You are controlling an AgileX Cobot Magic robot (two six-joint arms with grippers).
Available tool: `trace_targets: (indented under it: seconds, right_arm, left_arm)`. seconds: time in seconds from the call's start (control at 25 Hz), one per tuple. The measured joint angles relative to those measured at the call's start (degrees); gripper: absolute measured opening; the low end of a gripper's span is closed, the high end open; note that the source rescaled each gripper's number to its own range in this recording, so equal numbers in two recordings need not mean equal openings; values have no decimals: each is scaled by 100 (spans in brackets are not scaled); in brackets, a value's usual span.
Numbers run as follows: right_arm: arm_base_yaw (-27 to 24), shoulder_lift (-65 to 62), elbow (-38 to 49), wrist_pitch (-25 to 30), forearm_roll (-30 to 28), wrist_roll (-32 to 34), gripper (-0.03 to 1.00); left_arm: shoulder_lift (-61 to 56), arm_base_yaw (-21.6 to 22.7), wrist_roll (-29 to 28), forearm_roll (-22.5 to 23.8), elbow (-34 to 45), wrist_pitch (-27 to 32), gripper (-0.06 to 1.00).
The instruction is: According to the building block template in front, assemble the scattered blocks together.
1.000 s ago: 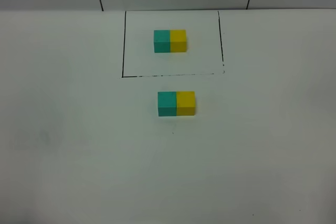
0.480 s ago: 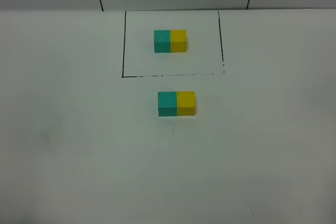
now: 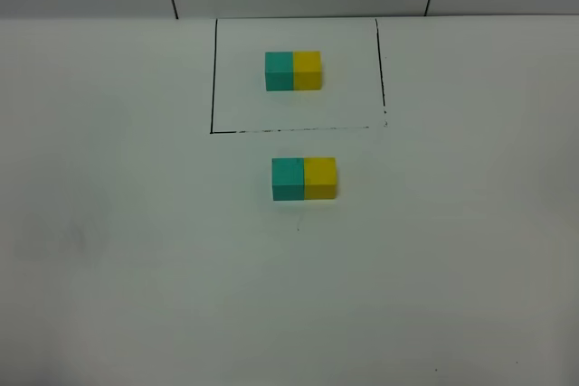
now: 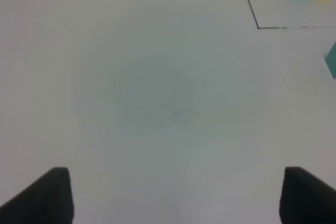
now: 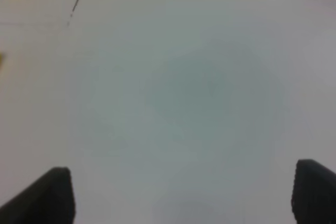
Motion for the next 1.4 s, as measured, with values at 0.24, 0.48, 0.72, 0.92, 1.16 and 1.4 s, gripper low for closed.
trace_targets:
  seconds: [0.24, 0.48, 0.72, 0.92, 1.16, 1.4]
  right_arm:
    - [337, -164, 20, 21, -1, -6, 74]
    - [432, -174, 20, 21, -1, 31, 74]
    - [603, -174, 20, 21, -60, 125, 74]
    - [700, -174, 20, 21, -190, 293, 74]
    - [779, -174, 20, 21, -220, 325, 74]
    - [973, -174, 20, 21, -245, 373, 74]
  left_arm:
    - [0, 0, 0, 0, 0, 0, 71]
    - [0, 0, 0, 0, 0, 0, 71]
    - [0, 0, 0, 0, 0, 0, 71]
    - [0, 0, 0, 0, 0, 0, 71]
    - [0, 0, 0, 0, 0, 0, 71]
    - [0, 0, 0, 0, 0, 0, 71]
